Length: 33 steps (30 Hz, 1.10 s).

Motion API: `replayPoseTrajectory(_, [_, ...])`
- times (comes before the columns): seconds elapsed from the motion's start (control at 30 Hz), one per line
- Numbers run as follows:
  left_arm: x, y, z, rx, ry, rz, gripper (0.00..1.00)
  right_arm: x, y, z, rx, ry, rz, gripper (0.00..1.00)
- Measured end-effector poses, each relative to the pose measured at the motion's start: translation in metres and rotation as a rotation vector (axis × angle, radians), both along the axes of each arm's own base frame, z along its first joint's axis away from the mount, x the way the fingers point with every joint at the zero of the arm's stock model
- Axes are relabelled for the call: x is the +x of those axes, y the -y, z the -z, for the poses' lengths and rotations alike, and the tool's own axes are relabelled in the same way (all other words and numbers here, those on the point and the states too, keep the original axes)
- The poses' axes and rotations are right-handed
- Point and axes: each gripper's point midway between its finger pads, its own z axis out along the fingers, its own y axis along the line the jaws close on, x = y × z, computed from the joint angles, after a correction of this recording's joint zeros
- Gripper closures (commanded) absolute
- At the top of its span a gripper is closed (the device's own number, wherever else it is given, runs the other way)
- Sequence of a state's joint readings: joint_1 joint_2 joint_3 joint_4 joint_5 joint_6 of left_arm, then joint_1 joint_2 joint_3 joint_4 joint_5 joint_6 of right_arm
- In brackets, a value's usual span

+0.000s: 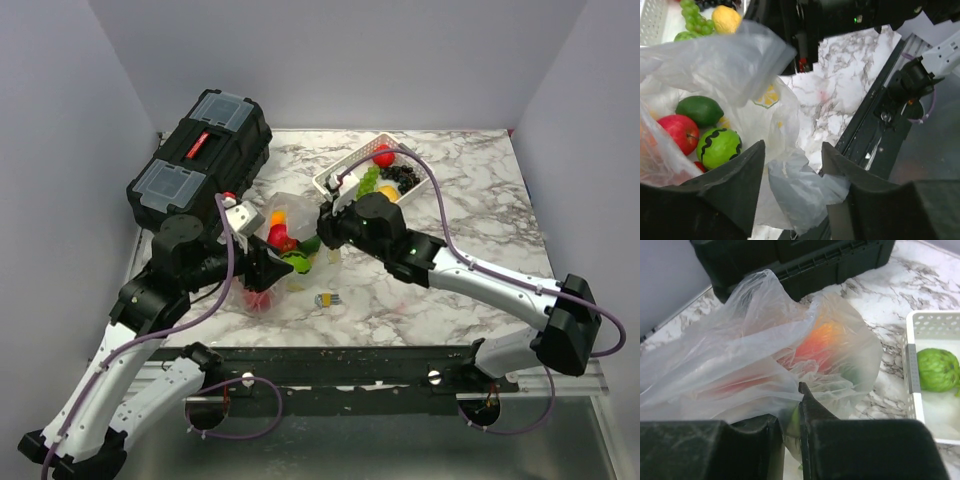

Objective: Take the fake fruits out of the plastic bag
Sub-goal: Adjust the plastic bag at the center of the board.

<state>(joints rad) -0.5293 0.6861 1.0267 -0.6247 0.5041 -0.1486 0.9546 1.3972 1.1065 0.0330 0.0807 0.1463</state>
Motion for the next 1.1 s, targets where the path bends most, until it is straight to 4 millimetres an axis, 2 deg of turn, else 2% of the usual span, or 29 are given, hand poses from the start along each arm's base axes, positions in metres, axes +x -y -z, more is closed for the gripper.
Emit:
replayPoseTrajectory(0.1, [-0.004, 0.003, 0.01, 0.011, -0.026, 0.032, 0.73, 0.012, 0.007, 0.0, 0.001, 0.005, 0.081, 0.92])
replayPoseTrajectory(0.27, [-0.016, -0.002, 0.027, 0.022, -0.044, 0.048, 0.8, 0.047, 0.023, 0.002, 0.014, -0.006, 0.249, 0.92])
replayPoseTrajectory(0.3, [-0.019, -0.004, 0.03, 0.023, -0.047, 0.048, 0.85, 0.056, 0.027, 0.003, 0.019, -0.013, 0.281, 0.89])
replayPoseTrajectory(0.33, [-0.022, -0.005, 0.032, 0.023, -0.048, 0.05, 0.92, 0.065, 0.031, 0.006, 0.025, -0.025, 0.315, 0.83])
replayPoseTrajectory(0.37, [-0.025, -0.006, 0.034, 0.022, -0.049, 0.051, 0.95, 0.071, 0.034, 0.008, 0.03, -0.036, 0.338, 0.77])
replayPoseTrajectory(0.47, [-0.029, -0.008, 0.043, 0.024, -0.061, 0.054, 0.98, 0.088, 0.041, 0.019, 0.014, -0.089, 0.402, 0.53])
replayPoseTrajectory(0.53, [-0.029, -0.008, 0.049, 0.029, -0.076, 0.054, 0.99, 0.089, 0.04, 0.023, 0.003, -0.121, 0.405, 0.39])
replayPoseTrajectory(0.63, [-0.03, -0.007, 0.055, 0.034, -0.094, 0.057, 1.0, 0.078, 0.038, 0.024, -0.009, -0.168, 0.372, 0.19])
replayPoseTrajectory(0.73, [-0.029, -0.005, 0.057, 0.032, -0.096, 0.064, 1.0, 0.058, 0.05, 0.021, -0.02, -0.197, 0.344, 0.1])
replayPoseTrajectory(0.8, [-0.027, -0.004, 0.058, 0.032, -0.099, 0.069, 1.0, 0.041, 0.059, 0.012, -0.012, -0.207, 0.307, 0.06])
replayPoseTrajectory(0.93, [-0.022, 0.0, 0.062, 0.042, -0.12, 0.074, 1.0, -0.01, 0.071, -0.021, 0.077, -0.194, 0.131, 0.02])
replayPoseTrajectory(1.03, [-0.02, 0.002, 0.063, 0.041, -0.123, 0.078, 1.0, -0.054, 0.062, -0.046, 0.153, -0.198, -0.081, 0.0])
replayPoseTrajectory(1.1, [-0.021, 0.003, 0.062, 0.039, -0.125, 0.081, 1.0, -0.076, 0.05, -0.053, 0.184, -0.207, -0.207, 0.01])
